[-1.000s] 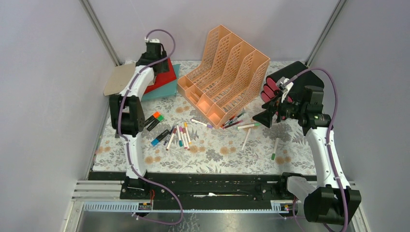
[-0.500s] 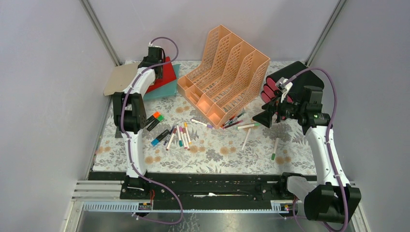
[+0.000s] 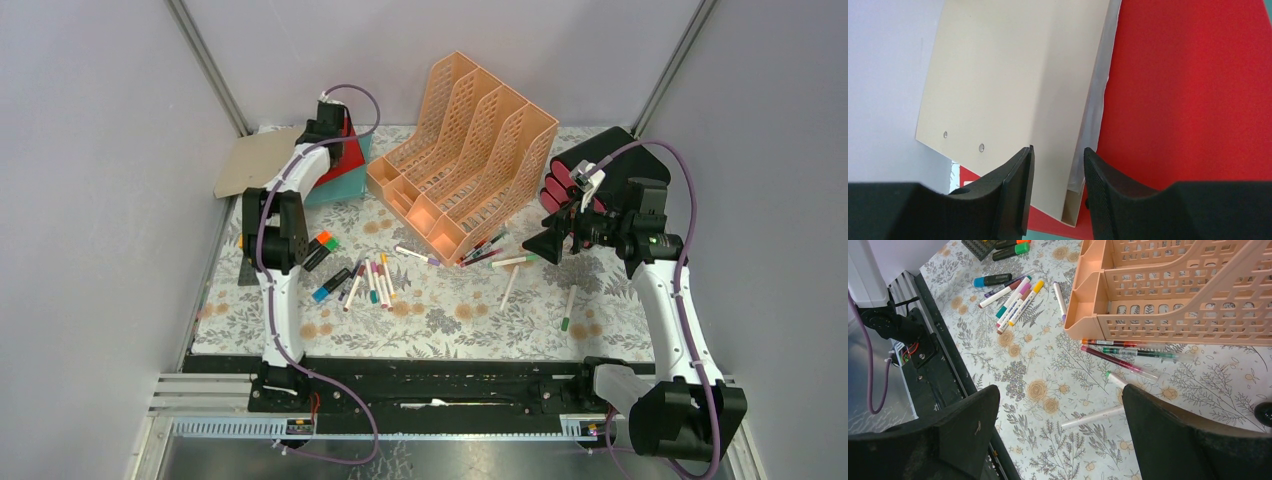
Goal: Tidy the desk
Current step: Move the folder to the center of the board.
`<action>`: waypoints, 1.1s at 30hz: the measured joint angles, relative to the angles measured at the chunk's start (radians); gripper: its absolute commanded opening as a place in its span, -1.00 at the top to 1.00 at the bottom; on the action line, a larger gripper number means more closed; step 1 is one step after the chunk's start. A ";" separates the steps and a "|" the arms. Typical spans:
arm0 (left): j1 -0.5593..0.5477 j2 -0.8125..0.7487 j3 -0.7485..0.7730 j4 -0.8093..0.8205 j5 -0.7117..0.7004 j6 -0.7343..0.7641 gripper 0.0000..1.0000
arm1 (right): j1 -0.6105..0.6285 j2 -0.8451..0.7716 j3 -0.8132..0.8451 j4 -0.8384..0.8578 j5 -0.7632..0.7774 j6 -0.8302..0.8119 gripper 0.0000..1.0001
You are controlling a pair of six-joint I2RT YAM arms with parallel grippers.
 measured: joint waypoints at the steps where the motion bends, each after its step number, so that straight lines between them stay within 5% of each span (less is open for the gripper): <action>1: -0.003 0.005 -0.003 0.005 -0.010 0.006 0.16 | 0.000 0.000 0.000 0.000 0.001 0.000 -0.99; 17: -0.035 0.010 -0.116 0.183 -0.145 0.112 0.47 | 0.000 0.001 0.000 -0.001 0.005 0.000 -0.99; 24: -0.043 0.010 -0.144 0.242 -0.171 0.153 1.00 | 0.000 0.001 0.000 -0.002 0.004 0.000 -0.99; 33: -0.080 -0.097 -0.301 0.343 -0.234 0.223 1.00 | 0.000 0.001 0.000 -0.002 0.004 0.001 -0.99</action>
